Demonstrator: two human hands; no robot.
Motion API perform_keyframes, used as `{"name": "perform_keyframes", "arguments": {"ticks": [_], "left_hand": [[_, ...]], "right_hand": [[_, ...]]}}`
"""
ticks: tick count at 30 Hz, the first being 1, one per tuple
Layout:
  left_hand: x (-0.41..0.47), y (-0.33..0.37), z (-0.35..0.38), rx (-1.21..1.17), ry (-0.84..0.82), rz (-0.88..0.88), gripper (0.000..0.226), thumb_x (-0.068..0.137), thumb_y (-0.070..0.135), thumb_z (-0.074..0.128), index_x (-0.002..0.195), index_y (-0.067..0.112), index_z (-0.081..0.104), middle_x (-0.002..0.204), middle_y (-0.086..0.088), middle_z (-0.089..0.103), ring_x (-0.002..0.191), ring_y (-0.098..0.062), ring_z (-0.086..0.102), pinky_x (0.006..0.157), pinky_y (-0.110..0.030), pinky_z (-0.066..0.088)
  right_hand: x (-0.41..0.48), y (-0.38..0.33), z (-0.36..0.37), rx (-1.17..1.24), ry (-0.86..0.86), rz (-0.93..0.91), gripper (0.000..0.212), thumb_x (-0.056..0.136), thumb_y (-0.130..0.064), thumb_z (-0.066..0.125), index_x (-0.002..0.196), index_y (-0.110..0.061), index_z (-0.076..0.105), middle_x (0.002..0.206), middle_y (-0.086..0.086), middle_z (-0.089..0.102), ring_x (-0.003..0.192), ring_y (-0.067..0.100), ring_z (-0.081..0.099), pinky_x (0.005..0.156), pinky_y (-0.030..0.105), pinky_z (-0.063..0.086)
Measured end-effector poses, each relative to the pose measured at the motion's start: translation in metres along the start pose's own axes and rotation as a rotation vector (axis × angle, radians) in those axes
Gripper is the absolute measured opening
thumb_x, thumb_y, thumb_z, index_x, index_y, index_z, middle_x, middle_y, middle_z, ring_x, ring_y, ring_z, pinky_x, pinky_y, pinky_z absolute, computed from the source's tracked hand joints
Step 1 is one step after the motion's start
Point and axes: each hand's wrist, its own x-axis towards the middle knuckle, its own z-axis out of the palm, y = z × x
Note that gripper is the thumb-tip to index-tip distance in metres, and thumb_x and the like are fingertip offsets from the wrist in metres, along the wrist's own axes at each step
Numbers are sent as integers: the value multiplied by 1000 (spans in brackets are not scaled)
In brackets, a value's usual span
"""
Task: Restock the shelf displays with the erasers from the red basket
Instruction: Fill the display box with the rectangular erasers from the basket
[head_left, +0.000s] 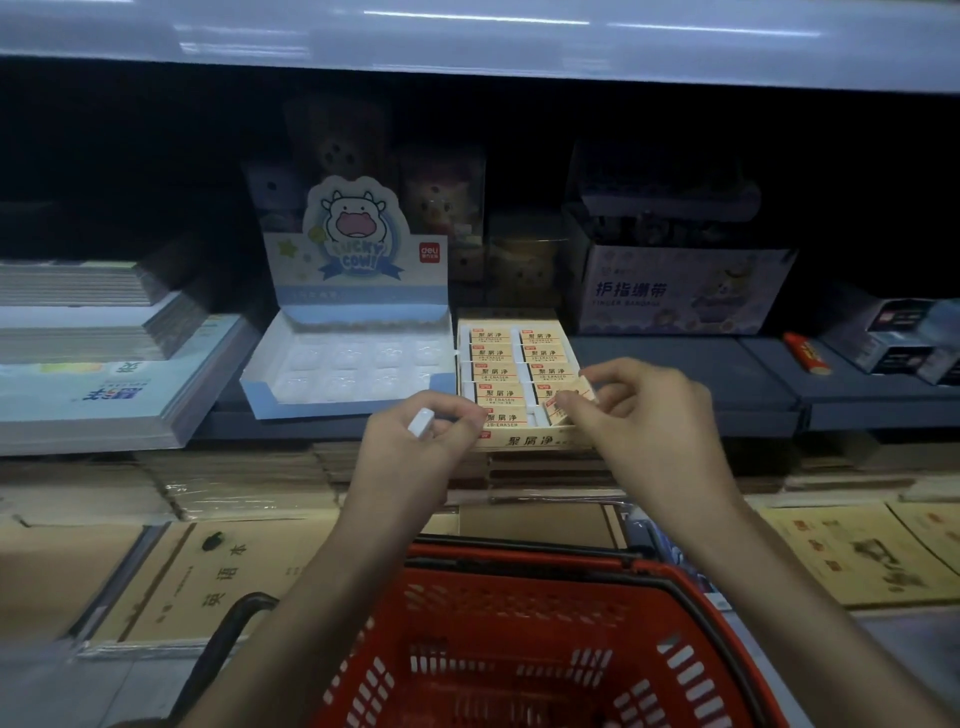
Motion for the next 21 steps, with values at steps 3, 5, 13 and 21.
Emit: {"name": "perform_keyframes", "arguments": {"ticks": [3,5,13,21], "left_hand": [[2,-1,1,-8,-4,2,10,97,15,72,90,11,77,62,18,69,57,5,63,45,-17,42],[2,-1,1,-20,-7,0,10,97,15,72,90,11,77,62,17,69,56,5,63,45,-17,42],[-1,2,2,-22,-16,6,9,99,13,69,95,7,74,81,2,68,53,6,63,45,-11,42],[-2,-4,2,-17,-10,11,9,98,13,70,96,6,75,77,3,71,53,4,62,46,-12,41]], "right_hand": [[-6,1,4,-181,38,-130,29,92,-43,73,113,-23,77,85,-9,62,77,10,63,71,34,55],[-9,2,9,-311,60,-190,36,95,-46,68,117,-19,76,95,-4,54,81,15,61,70,34,53],[-18,7,17,-662,103,-384,34,102,-37,53,105,-10,73,94,2,52,80,23,58,50,29,39],[-22,10,14,-629,116,-447,20,94,-25,64,84,-9,71,87,0,61,77,21,59,51,29,42]]}}
